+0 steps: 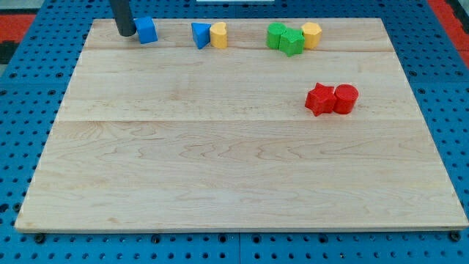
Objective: Push the blue cube towards center
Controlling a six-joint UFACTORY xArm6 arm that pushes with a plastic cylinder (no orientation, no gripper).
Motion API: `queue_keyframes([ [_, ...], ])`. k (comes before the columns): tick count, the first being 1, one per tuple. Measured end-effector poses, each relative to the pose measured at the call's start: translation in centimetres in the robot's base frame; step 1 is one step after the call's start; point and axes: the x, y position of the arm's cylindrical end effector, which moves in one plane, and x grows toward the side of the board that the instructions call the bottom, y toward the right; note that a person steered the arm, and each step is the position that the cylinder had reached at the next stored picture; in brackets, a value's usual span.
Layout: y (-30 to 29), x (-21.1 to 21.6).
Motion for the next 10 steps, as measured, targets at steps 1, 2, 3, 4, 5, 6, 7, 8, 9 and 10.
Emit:
queue_keyframes([
  [1,-0.3,-0.7],
  [2,-0.3,-1.6],
  [3,2.5,-1.7],
  [4,8.5,-0.3],
  [5,9.9,1.5],
  [6,10.3,3.8],
  [7,18.0,6.7],
  [8,13.6,9.7],
  [9,10.9,7.1],
  [10,6.2,6.8],
])
